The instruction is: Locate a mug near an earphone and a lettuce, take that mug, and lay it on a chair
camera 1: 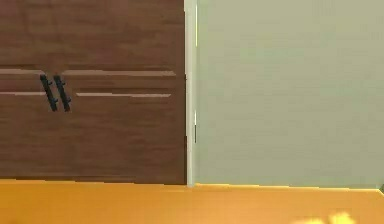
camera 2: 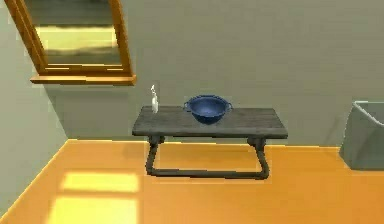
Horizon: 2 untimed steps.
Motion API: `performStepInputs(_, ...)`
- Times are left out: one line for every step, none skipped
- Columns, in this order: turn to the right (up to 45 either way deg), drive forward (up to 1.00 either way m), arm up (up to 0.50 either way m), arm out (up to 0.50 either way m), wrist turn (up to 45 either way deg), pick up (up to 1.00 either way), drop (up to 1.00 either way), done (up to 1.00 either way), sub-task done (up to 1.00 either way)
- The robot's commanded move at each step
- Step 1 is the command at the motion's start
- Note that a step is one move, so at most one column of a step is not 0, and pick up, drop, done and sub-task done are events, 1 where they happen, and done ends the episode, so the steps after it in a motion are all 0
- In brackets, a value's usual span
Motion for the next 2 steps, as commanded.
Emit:
performStepInputs(0.0, 0.05, 0.00, 0.00, 0.0, 0.00, 0.00, 0.00, 0.00)
performStepInputs(-45.0, 0.00, 0.00, 0.00, 0.0, 0.00, 0.00, 0.00, 0.00)
